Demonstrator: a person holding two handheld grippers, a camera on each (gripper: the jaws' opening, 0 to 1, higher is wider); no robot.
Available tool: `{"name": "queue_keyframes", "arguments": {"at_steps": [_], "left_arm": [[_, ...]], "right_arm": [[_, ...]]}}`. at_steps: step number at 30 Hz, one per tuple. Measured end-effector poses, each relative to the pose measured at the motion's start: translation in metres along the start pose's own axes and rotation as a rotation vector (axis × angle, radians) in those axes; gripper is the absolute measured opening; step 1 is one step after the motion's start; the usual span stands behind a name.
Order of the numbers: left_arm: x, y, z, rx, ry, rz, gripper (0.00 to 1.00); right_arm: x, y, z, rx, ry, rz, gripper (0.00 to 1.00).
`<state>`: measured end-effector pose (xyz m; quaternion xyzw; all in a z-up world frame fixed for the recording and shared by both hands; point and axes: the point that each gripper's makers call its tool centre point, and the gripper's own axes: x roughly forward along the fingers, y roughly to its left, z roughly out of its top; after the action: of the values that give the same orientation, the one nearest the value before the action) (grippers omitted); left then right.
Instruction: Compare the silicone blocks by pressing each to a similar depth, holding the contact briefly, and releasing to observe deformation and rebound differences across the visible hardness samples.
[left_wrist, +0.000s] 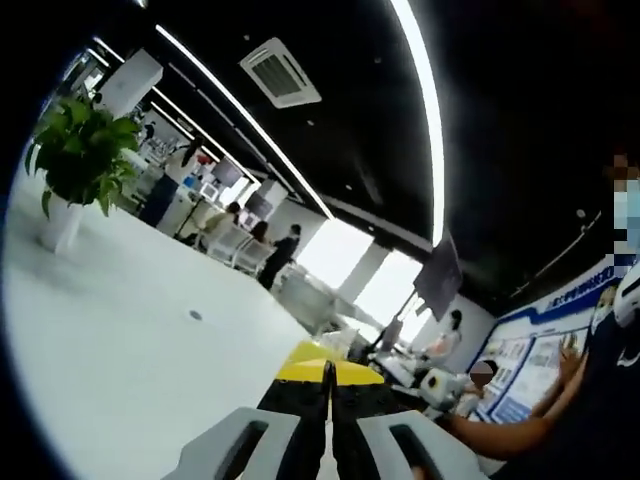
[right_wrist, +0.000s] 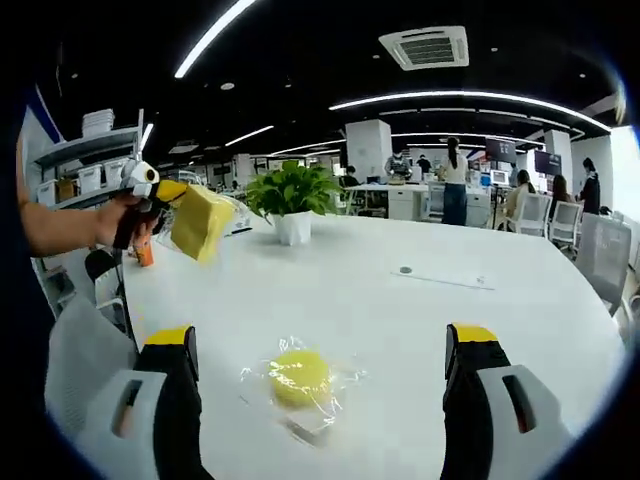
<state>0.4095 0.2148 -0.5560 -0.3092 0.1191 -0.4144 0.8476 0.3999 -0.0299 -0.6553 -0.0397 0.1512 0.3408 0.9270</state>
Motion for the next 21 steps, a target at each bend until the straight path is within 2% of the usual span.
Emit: {"name": "queue_keyframes", "arguments": {"at_steps": [3,8,14,21], "left_arm": [[0.002,0.017,-0.012,-0.021,0.018,0.014,0.0],[-0.002,0.033,-0.025,-0.087,0.025,0.036,0.0],[-0.004,0.056,-0.042,-0.141,0.056,0.08,0.0],[-0.012,0.088,-0.067,-0.232,0.094,0.142,0.0]], "right_arm": [[-0.003,0.0,-0.022,0.015,0.032,-0.006,0.96],[-0.009,0.005,-0.039,0.024,0.069,-0.012,0.96],[-0.012,0.008,-0.037,0.021,0.048,-0.02,0.96],[-0.013,0.002,-0.045,0.05,0.047,-0.027,0.96]]}}
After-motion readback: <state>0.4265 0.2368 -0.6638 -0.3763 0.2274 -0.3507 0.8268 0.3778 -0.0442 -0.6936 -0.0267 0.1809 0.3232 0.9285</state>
